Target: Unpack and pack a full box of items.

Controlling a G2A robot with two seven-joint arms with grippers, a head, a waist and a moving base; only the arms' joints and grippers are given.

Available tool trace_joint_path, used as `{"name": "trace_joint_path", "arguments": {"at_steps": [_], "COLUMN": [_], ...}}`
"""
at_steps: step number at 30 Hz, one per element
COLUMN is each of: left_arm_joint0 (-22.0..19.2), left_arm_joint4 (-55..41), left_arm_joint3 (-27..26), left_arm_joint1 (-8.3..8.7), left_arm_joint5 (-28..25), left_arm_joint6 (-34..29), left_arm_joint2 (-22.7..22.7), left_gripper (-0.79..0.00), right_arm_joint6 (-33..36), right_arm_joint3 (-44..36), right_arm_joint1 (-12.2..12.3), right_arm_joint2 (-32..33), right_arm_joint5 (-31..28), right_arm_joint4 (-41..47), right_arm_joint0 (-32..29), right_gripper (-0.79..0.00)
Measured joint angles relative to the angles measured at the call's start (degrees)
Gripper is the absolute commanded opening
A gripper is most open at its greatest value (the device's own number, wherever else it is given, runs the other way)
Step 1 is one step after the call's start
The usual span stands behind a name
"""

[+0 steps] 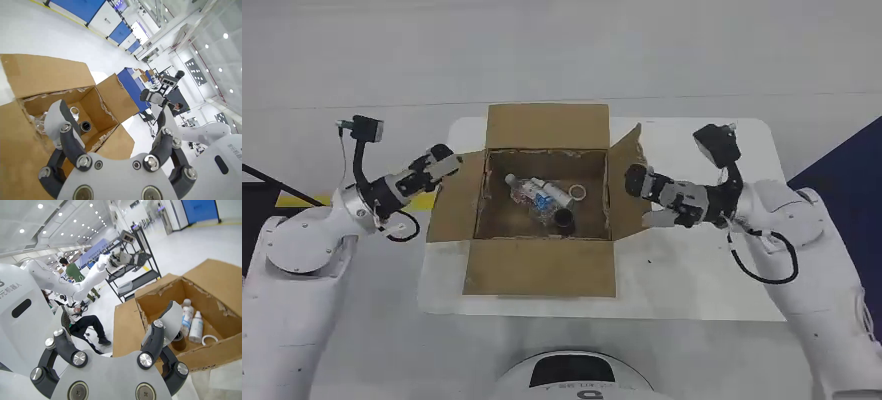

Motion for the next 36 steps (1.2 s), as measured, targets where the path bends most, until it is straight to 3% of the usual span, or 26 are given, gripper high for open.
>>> {"name": "trace_joint_path", "arguments": {"at_steps": [7, 15, 36], "left_arm_joint0": [4.4, 0.8, 1.0], "left_arm_joint4": [-5.7, -7.1, -7.1], "left_arm_joint3": [2.9, 6.0, 5.9], "left_arm_joint1": [0.41, 0.65, 0.65], "left_arm_joint5": [-1.6, 0.5, 0.5], "left_arm_joint6": [-2.0, -4.0, -4.0], "left_arm_joint2": [-8.0, -7.1, -7.2], "left_gripper": [0.000, 0.000, 0.000], "right_arm_joint6": [1.3, 0.2, -1.0], "right_arm_joint3": [7.0, 6.3, 4.4], "right_arm_joint1": [0.0, 0.6, 0.7], "right_arm_joint2": [-2.3, -0.3, 1.1], "right_arm_joint5": [9.2, 17.4, 17.5], "right_arm_joint4": [-1.3, -4.8, -4.4], "right_arm_joint0": [2.1, 2.8, 4.3], "right_gripper": [0.000, 0.000, 0.000]}}
